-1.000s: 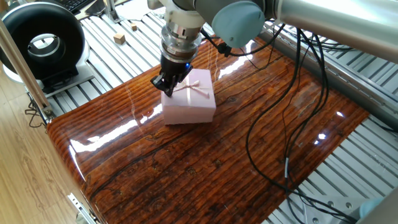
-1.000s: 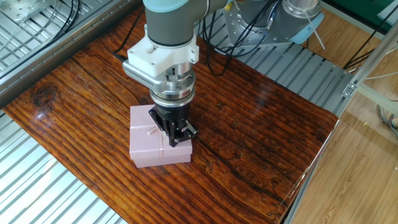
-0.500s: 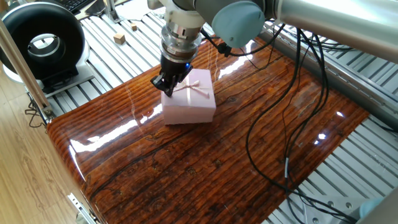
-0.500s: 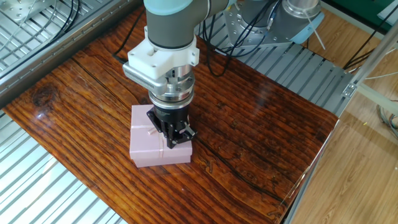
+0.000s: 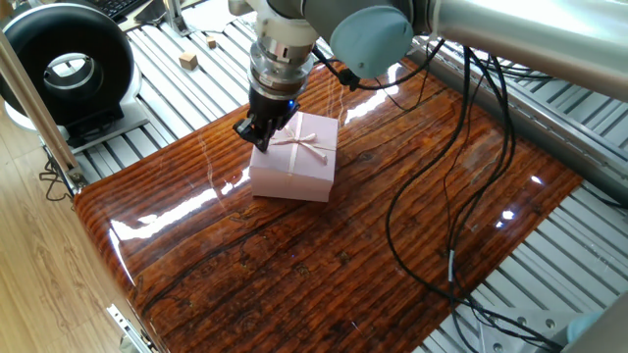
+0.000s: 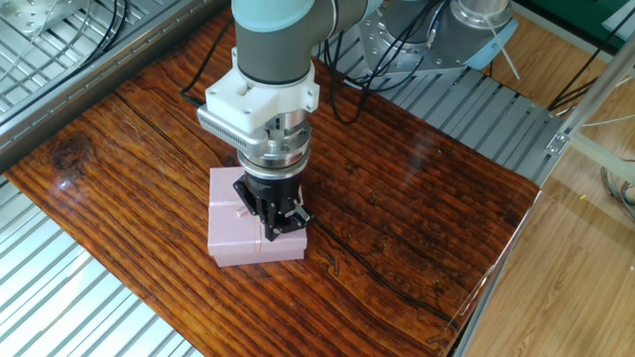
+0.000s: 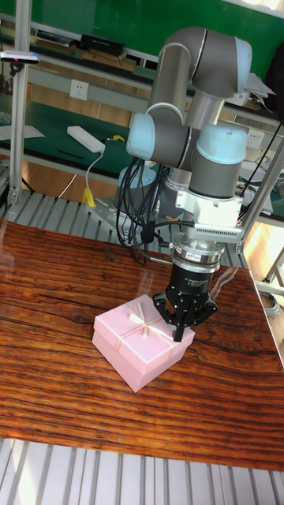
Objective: Cover the box
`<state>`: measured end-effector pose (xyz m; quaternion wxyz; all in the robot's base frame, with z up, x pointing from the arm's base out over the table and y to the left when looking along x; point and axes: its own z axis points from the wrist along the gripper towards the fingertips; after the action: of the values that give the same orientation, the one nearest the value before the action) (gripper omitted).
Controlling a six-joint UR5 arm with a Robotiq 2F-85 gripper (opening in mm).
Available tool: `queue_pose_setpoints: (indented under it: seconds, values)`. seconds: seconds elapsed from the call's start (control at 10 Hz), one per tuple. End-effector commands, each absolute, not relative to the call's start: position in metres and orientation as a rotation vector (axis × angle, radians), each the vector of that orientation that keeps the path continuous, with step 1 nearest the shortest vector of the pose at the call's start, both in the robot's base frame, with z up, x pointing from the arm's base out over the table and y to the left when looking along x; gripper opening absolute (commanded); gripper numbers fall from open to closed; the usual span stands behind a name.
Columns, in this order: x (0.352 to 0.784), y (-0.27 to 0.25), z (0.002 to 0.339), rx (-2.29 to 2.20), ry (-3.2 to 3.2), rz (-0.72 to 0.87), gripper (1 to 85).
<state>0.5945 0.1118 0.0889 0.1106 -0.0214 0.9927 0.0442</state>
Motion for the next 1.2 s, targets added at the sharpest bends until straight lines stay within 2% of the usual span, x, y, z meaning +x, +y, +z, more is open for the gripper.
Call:
queue_pose_setpoints:
  seconds: [0.0, 0.8, 1.1]
  values:
    - [0.598, 0.109, 0.086, -0.059, 2.920, 0.119, 1.0]
    - [0.609, 0.101, 0.068, -0.076, 2.915, 0.070, 1.0]
    - [0.593, 0.098, 0.078, -0.079, 2.942, 0.052, 1.0]
